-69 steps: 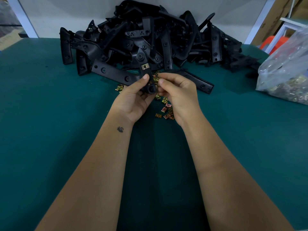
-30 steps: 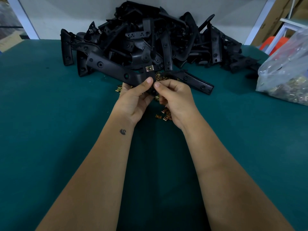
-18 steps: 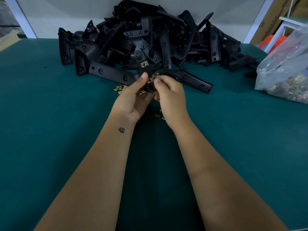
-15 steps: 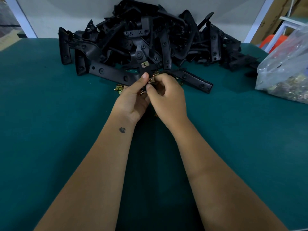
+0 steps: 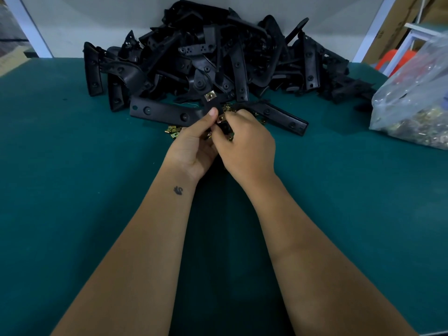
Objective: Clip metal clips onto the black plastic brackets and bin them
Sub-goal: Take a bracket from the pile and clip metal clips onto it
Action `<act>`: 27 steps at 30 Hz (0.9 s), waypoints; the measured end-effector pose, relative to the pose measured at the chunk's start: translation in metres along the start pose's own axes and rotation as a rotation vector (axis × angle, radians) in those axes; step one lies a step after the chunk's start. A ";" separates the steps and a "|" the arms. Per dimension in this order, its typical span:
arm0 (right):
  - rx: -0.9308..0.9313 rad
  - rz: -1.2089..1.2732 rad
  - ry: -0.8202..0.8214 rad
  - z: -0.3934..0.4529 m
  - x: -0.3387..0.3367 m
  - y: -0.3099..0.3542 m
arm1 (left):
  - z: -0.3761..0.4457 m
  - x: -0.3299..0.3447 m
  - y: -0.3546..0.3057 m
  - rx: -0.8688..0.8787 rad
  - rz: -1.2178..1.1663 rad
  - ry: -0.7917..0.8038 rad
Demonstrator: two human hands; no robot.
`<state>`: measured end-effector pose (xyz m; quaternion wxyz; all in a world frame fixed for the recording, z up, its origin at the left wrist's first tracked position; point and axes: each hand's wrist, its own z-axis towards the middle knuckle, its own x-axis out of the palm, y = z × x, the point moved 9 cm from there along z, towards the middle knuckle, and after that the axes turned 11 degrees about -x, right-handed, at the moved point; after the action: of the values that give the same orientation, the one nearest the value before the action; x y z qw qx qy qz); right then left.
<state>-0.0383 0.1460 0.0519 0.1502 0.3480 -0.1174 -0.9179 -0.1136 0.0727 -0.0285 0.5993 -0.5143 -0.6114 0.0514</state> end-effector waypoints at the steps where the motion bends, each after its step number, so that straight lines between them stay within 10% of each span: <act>1: 0.006 -0.001 0.000 0.000 0.001 -0.001 | 0.000 0.001 0.000 -0.001 0.020 -0.001; 18: 0.723 1.030 -0.433 -0.049 -0.044 -0.061 | -0.026 0.026 0.006 0.172 0.173 -0.105; 27: 0.767 0.934 -0.876 -0.127 -0.187 -0.127 | -0.062 0.158 0.105 -0.036 0.217 0.074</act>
<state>0.1563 0.3167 0.0311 0.3321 -0.1076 -0.6143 -0.7077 0.0333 0.1959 0.0247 0.6030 -0.5895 -0.5305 0.0860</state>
